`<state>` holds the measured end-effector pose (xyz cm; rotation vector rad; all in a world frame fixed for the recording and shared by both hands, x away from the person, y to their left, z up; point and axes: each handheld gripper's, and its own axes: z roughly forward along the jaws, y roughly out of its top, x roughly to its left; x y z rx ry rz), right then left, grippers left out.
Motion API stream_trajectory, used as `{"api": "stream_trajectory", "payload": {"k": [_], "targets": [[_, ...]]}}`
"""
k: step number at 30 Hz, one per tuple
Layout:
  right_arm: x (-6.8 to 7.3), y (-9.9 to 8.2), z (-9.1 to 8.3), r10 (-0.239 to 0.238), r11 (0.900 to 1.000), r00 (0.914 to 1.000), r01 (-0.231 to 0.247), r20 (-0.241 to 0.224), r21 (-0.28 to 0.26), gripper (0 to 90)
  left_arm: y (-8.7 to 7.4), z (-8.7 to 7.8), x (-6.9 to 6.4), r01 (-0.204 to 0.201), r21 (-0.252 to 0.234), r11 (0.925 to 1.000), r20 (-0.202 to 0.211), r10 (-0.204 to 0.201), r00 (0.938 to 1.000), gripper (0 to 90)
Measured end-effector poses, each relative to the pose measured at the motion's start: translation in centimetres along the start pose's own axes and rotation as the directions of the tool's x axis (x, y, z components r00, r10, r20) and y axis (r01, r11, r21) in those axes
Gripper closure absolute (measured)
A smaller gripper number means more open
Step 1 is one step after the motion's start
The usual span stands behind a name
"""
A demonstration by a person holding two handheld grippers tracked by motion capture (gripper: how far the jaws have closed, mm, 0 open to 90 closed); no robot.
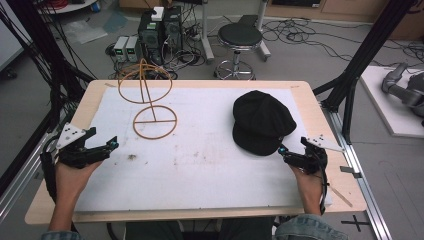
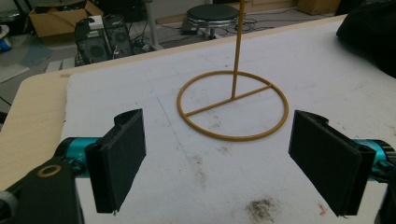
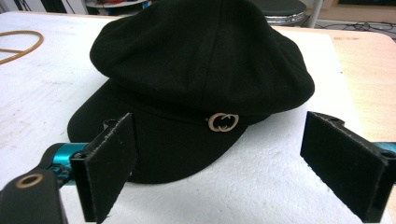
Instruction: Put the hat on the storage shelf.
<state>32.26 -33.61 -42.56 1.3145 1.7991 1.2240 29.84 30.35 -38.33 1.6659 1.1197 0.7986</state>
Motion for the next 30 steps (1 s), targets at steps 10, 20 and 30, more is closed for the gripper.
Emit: {"api": "stream_trajectory", "payload": {"k": [10, 20, 30], "targets": [[0.09, 0.01, 0.00, -0.003, 1.0000, 1.0000, 0.003, 0.004, 0.003, 11.1, 0.11, -0.08, -0.06, -0.006, 0.000, 1.0000, -0.003, 0.006, 1.0000, 19.2], [0.12, 0.04, 0.09, -0.008, 1.0000, 1.0000, 0.008, 0.003, 0.003, 11.1, 0.11, -0.19, 0.06, -0.006, 0.001, 1.0000, -0.002, 0.006, 1.0000, 19.2], [0.31, 0.35, 0.00, 0.008, 0.9998, 0.9999, -0.008, 0.006, -0.019, 11.1, 0.07, -0.13, 0.05, -0.005, 0.006, 1.0000, -0.002, 0.005, 1.0000, 19.2]]}}
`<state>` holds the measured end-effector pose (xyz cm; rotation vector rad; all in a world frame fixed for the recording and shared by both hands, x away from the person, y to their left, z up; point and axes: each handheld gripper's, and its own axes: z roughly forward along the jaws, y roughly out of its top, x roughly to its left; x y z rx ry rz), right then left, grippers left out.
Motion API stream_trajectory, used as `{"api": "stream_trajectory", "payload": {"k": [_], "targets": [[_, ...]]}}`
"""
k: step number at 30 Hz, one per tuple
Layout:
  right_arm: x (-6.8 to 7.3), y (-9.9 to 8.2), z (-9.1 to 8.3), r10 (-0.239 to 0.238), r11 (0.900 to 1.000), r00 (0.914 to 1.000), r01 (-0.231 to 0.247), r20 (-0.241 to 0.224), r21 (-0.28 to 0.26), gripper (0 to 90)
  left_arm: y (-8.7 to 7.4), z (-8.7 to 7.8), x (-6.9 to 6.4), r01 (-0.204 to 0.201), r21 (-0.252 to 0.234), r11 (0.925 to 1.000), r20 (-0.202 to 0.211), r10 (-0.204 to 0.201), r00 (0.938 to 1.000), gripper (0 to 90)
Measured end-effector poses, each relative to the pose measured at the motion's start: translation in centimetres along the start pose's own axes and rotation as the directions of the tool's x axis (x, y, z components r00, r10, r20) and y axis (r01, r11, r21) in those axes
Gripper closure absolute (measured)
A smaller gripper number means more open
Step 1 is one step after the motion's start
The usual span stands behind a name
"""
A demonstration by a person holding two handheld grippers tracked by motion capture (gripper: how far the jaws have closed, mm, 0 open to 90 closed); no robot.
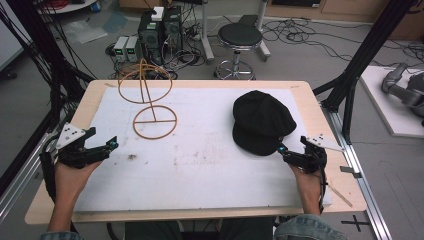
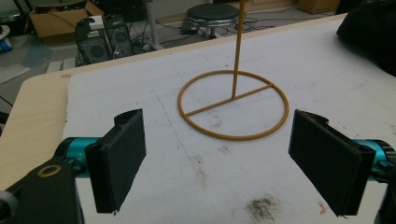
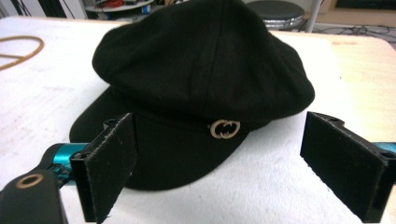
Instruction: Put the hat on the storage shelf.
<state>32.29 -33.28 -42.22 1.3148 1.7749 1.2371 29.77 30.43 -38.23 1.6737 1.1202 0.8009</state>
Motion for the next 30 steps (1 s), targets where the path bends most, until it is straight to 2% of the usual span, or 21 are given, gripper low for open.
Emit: {"api": "stream_trajectory", "payload": {"k": [5, 16, 21, 30], "targets": [[0.2, 0.4, 0.0, 0.003, 1.0000, 1.0000, -0.003, 0.003, -0.009, 11.1, 0.0, -0.1, 0.1, 0.001, -0.005, 1.0000, -0.003, -0.001, 1.0000, 19.3], [0.7, 2.8, 1.8, -0.042, 0.9991, 0.9988, 0.042, 0.025, 0.001, 11.1, -0.1, -0.3, 0.2, -0.001, -0.001, 1.0000, -0.010, 0.001, 1.0000, 19.3], [0.7, 3.6, 2.6, -0.023, 0.9996, 0.9993, 0.024, 0.028, -0.014, 11.1, -0.1, -0.3, 0.1, -0.005, 0.000, 1.0000, -0.010, 0.005, 0.9999, 19.4], [1.0, 5.6, 4.5, -0.035, 0.9994, 0.9990, 0.035, 0.030, -0.007, 11.1, -0.1, -0.3, 0.1, -0.004, 0.001, 1.0000, -0.009, 0.004, 0.9999, 19.4]]}}
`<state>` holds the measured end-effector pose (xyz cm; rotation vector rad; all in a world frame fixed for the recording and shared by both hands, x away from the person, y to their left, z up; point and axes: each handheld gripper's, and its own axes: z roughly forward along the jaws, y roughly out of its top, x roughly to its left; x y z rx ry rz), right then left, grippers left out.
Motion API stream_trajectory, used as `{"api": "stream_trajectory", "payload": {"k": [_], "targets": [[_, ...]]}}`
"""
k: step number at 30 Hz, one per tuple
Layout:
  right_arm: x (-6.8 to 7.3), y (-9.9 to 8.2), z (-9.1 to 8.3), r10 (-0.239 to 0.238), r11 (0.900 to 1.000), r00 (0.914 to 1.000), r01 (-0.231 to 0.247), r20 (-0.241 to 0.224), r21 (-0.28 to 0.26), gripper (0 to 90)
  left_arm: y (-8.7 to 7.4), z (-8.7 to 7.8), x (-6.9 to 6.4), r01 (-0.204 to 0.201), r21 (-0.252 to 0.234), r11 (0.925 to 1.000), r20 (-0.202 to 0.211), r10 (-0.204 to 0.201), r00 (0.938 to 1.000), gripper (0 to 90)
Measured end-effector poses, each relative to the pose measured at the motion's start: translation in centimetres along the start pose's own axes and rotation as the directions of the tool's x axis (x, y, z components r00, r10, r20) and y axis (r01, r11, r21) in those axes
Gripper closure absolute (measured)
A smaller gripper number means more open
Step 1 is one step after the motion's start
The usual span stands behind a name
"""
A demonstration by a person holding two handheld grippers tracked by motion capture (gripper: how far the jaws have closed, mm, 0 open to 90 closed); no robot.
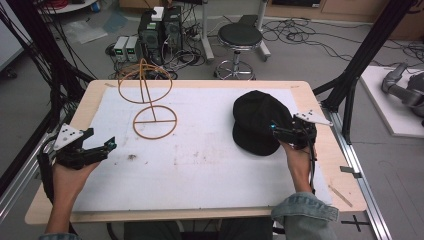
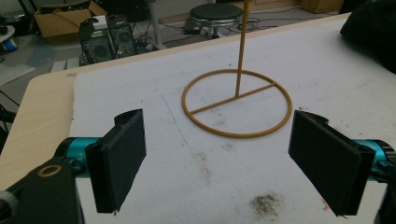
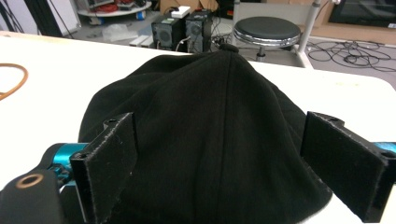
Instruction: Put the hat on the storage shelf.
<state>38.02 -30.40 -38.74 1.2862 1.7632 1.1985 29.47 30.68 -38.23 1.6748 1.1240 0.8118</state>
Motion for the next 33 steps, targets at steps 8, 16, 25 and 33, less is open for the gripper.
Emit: {"api": "stream_trajectory", "payload": {"k": [8, 16, 25, 33], "targets": [[0.2, 1.3, 2.5, 0.009, 0.9999, 0.9998, -0.009, -0.015, -0.006, 14.0, -0.1, 0.1, 0.1, 0.000, 0.003, 1.0000, 0.002, 0.000, 1.0000, 19.4], [0.2, 2.3, 4.3, 0.008, 0.9999, 1.0000, -0.008, -0.003, -0.010, 14.0, -0.2, 0.0, 0.4, 0.006, 0.003, 1.0000, -0.001, -0.006, 1.0000, 19.4], [-0.1, 3.4, 6.1, 0.021, 0.9994, 0.9996, -0.021, 0.018, -0.028, 14.0, -0.3, 0.2, 0.4, 0.013, 0.009, 0.9999, -0.002, -0.013, 0.9999, 19.4], [-0.5, 3.4, 7.9, 0.045, 0.9981, 0.9984, -0.043, 0.033, -0.045, 14.3, -0.4, 0.3, 0.4, 0.012, 0.012, 0.9999, -0.001, -0.012, 0.9999, 19.5]]}}
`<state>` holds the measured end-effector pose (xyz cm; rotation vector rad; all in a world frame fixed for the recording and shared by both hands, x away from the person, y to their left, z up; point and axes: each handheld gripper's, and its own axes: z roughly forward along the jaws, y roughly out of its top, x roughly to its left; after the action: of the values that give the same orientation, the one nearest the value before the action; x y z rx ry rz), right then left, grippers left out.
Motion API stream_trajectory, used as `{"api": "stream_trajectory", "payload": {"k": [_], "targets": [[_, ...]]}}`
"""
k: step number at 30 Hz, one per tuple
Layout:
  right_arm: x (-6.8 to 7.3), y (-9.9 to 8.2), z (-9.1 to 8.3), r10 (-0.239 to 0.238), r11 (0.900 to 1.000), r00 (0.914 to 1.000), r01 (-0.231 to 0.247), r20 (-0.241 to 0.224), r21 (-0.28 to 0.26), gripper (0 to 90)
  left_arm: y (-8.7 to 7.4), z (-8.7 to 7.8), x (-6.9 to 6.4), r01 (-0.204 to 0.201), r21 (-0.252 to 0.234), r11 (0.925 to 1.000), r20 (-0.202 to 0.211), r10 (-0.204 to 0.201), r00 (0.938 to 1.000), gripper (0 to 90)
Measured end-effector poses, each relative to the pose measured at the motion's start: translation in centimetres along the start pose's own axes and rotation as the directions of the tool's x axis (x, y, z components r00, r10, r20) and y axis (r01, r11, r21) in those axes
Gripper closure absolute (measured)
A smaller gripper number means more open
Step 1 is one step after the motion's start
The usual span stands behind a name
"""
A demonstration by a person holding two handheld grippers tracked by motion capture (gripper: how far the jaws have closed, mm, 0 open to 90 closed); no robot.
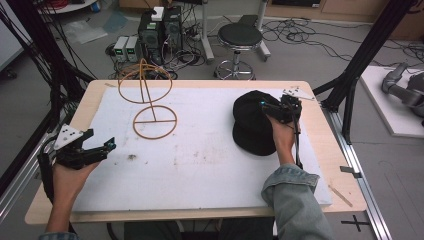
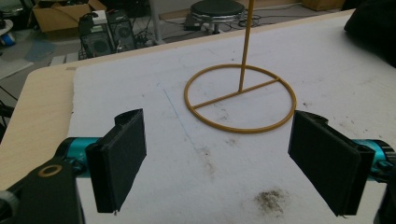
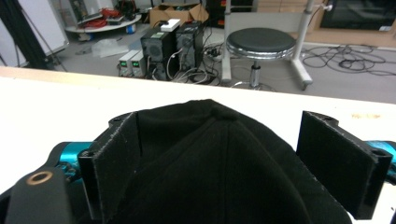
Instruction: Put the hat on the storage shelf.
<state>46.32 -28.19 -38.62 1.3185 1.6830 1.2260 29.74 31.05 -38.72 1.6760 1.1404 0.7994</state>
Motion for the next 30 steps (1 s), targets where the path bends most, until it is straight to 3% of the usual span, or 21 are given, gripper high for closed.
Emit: {"api": "stream_trajectory", "payload": {"k": [4, 10, 14, 25, 30], "targets": [[-0.2, 0.1, 0.9, 0.007, 0.9994, 1.0000, -0.007, 0.002, 0.034, 14.2, -0.1, 0.1, 0.1, 0.001, 0.001, 1.0000, 0.001, -0.001, 1.0000, 19.6], [0.1, 0.5, 2.0, -0.033, 0.9966, 0.9993, 0.032, 0.020, 0.076, 14.3, -0.2, 0.2, 0.1, 0.002, 0.007, 1.0000, 0.002, -0.002, 1.0000, 19.6], [-0.2, 0.4, 2.4, -0.018, 0.9934, 0.9997, 0.016, 0.018, 0.114, 14.7, -0.2, 0.2, 0.1, 0.001, 0.005, 1.0000, 0.004, -0.001, 1.0000, 19.6], [-0.7, 0.0, 2.8, 0.003, 0.9831, 0.9999, 0.000, -0.016, 0.183, 37.6, -0.2, 0.2, 0.0, 0.000, 0.003, 1.0000, 0.006, 0.000, 1.0000, 19.7], [-0.4, -0.1, 2.9, -0.036, 0.9762, 0.9993, 0.036, -0.003, 0.214, 54.0, -0.2, 0.2, 0.0, -0.001, 0.004, 1.0000, 0.008, 0.001, 1.0000, 19.7]]}}
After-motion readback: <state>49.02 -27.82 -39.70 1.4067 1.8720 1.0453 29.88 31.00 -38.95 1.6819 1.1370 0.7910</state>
